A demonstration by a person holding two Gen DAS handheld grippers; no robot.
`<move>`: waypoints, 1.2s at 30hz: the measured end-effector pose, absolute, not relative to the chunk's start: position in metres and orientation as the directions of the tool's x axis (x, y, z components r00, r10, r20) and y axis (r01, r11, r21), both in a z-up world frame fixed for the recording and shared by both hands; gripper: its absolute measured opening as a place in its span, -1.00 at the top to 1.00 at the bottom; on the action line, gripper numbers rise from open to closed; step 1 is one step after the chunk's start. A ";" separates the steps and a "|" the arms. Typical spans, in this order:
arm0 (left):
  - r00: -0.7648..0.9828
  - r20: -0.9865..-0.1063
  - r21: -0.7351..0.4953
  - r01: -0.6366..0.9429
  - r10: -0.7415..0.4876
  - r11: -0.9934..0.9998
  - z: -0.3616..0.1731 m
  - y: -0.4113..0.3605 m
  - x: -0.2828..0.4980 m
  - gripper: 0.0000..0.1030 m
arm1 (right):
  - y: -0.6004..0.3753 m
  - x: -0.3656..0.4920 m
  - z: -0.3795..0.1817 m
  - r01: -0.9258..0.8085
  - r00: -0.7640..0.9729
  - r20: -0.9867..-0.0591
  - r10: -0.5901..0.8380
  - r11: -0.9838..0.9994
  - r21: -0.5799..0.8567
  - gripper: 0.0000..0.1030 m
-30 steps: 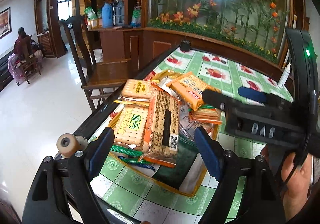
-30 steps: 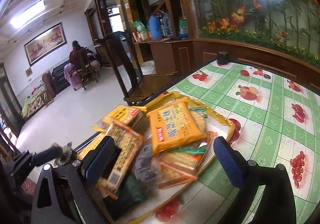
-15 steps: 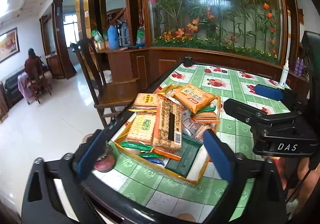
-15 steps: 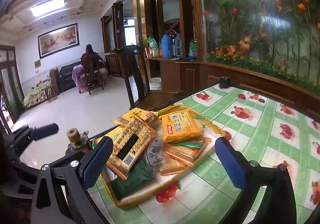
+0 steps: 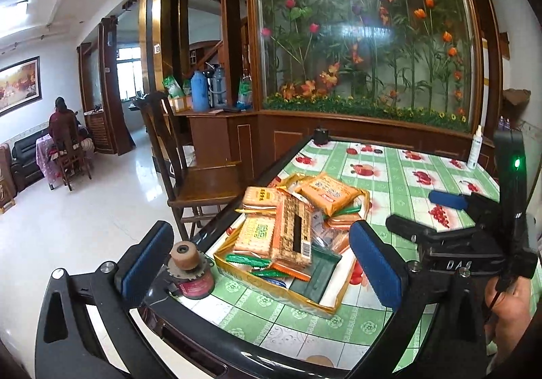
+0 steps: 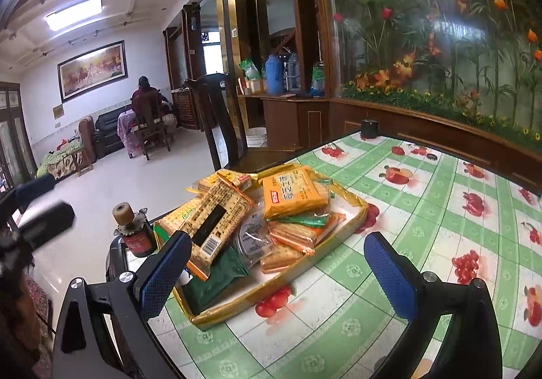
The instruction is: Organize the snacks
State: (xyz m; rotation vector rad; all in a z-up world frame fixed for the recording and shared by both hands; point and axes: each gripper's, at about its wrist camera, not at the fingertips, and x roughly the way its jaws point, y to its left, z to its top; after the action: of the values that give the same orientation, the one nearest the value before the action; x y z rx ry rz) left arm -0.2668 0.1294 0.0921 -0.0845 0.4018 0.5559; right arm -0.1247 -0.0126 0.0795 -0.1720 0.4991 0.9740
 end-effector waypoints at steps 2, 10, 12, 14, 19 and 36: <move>0.781 -0.388 0.015 -0.526 0.489 0.851 0.094 0.130 -0.269 -1.00 | -0.012 -0.126 0.077 -0.828 0.453 -0.487 0.747 0.555 0.081 -0.99; 0.789 -0.389 -0.009 -0.520 0.476 0.854 0.095 0.130 -0.271 -1.00 | -0.001 -0.142 0.069 -0.855 0.432 -0.511 0.743 0.517 0.029 -0.99; 0.789 -0.388 -0.013 -0.521 0.476 0.853 0.095 0.131 -0.272 -1.00 | 0.002 -0.146 0.069 -0.862 0.429 -0.509 0.747 0.507 0.019 -0.99; 0.787 -0.386 -0.013 -0.526 0.481 0.850 0.096 0.131 -0.274 -1.00 | 0.004 -0.149 0.070 -0.868 0.424 -0.506 0.751 0.497 0.011 -0.99; 0.783 -0.372 -0.008 -0.540 0.499 0.842 0.100 0.134 -0.280 -1.00 | 0.012 -0.156 0.070 -0.885 0.406 -0.507 0.761 0.466 -0.009 -0.99; 0.805 -0.343 -0.029 -0.525 0.485 0.850 0.105 0.140 -0.288 -1.00 | 0.028 -0.177 0.069 -0.921 0.365 -0.510 0.779 0.382 -0.075 -0.99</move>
State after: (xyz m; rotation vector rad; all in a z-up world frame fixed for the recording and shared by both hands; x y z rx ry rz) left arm -0.2883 0.1403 0.1055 -0.1249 0.3329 0.5423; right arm -0.1766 0.0282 0.0691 -0.3792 0.4286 1.1272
